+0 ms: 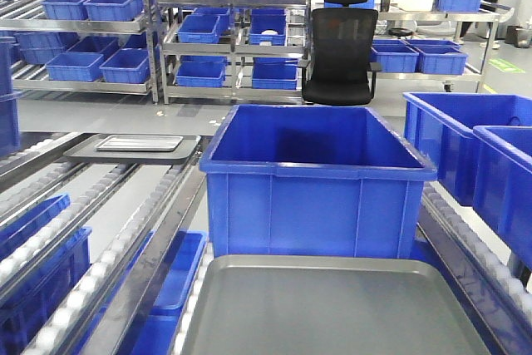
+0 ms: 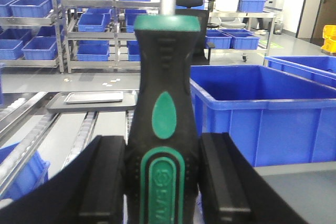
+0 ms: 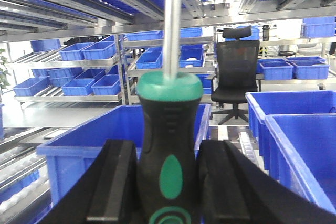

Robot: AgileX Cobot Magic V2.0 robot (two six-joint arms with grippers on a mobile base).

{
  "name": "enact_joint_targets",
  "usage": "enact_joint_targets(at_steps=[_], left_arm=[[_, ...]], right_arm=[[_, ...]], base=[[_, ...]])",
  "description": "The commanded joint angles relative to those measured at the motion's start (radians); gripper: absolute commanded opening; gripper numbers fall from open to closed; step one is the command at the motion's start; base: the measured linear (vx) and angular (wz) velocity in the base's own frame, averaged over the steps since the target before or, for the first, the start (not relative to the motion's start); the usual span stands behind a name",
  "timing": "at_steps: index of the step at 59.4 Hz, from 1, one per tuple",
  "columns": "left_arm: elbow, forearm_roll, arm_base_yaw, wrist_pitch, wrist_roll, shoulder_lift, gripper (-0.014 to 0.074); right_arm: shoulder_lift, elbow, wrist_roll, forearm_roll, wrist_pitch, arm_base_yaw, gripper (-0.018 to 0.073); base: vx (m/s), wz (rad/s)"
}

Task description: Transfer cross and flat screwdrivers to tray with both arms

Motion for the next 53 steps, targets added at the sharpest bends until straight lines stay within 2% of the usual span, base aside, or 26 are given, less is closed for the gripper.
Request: enact_joint_targets(at_steps=[1,42,53], left_arm=[[-0.027,-0.009,-0.004,-0.101,0.000,0.003,0.0000],[-0.027,-0.009,-0.004,-0.101,0.000,0.003,0.0000],[-0.027,-0.009,-0.004,-0.102,0.000,0.003,0.0000]], right_arm=[[0.007,-0.029,-0.002,0.006,-0.097,-0.002,-0.0008],[0.007,-0.029,-0.002,0.006,-0.097,-0.002,-0.0008],[0.007,-0.029,-0.002,0.006,-0.136,-0.002,-0.0008]], base=[[0.11,-0.09],[0.02,-0.01],[0.00,0.00]])
